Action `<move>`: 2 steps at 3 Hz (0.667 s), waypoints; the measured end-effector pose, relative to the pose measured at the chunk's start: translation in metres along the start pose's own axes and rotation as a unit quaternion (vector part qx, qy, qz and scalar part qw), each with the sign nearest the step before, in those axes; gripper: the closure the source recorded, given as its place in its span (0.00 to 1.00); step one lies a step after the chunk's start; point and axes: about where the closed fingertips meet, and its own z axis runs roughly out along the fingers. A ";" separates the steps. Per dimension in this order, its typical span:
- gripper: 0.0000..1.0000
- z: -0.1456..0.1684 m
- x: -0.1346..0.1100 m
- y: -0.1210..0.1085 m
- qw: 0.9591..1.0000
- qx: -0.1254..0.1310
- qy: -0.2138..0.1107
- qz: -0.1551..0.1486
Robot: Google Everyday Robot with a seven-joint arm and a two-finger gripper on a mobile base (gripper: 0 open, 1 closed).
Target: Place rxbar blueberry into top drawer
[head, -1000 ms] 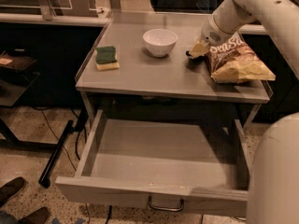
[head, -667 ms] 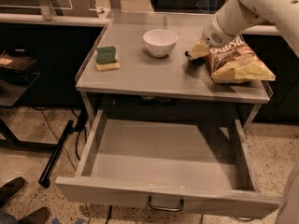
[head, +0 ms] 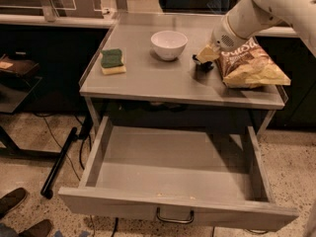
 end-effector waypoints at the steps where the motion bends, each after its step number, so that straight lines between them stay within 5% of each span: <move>1: 1.00 -0.013 -0.008 0.028 0.999 -0.021 -0.025 0.010; 2: 1.00 -0.030 -0.013 0.068 0.997 -0.053 -0.046 0.019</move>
Offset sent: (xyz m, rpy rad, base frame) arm -0.0936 0.0408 0.0232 0.1735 0.0712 0.0718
